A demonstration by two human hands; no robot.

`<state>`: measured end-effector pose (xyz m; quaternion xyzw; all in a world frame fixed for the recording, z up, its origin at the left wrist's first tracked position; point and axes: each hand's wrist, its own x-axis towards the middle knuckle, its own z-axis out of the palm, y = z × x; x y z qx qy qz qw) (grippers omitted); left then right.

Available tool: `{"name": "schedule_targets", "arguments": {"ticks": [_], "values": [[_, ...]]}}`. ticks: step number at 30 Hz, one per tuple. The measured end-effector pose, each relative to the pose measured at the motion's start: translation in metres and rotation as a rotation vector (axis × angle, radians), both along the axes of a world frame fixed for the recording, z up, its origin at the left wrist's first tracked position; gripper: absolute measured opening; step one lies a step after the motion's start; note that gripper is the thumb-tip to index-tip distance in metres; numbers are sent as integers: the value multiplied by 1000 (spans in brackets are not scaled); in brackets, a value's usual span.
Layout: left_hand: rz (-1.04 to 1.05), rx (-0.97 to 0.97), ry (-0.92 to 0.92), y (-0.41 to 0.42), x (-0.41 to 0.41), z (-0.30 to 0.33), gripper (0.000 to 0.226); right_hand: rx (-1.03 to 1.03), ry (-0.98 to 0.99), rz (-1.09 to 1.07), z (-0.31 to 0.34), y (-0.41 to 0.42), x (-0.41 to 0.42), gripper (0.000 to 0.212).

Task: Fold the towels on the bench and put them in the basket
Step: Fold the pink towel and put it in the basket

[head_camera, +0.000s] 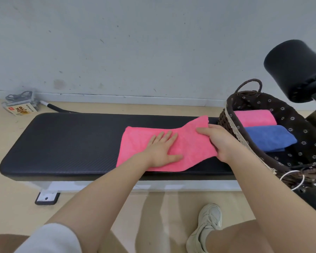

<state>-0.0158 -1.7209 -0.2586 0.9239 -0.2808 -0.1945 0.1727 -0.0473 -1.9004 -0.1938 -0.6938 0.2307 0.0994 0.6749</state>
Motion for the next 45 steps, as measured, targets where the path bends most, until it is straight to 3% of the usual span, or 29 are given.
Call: {"name": "schedule_targets", "arguments": {"ticks": [2,4,7,10,13,19,23,25,28,30,32,34,38,42,45], "values": [[120,-276,45,11,3,12,58,18,-47,41,10,14,4,24],[294,-429,-53,33,4,22,45,-41,-82,96,16,37,8,23],[482,-439,-81,76,2,27,37,-237,-131,180,13,85,14,9],[510,-382,20,107,-2,20,37,-455,-195,264,-4,130,19,16],[545,-518,138,122,-5,7,36,-557,-161,338,-20,157,20,36],[623,-662,192,127,-8,0,32,-727,-144,358,-39,176,26,25],[581,-592,86,125,-7,5,31,-695,-61,404,-25,179,24,38],[515,-488,2,121,-5,6,39,-686,-63,415,-18,172,21,34],[399,-222,-105,114,-3,3,51,-1005,-156,279,-20,145,17,30],[384,-78,-164,112,-3,5,49,-1079,-112,191,-29,126,11,49],[305,62,-360,108,-4,8,43,-985,46,202,-37,116,4,71],[143,138,-486,103,-5,10,41,-853,143,229,-44,112,1,67],[-126,242,-389,93,-1,11,59,-763,116,264,-46,99,4,43],[-100,185,-164,69,-3,10,87,-792,82,251,-35,74,9,42],[-51,173,-123,53,-4,6,98,-853,28,267,-28,60,13,41]]}}
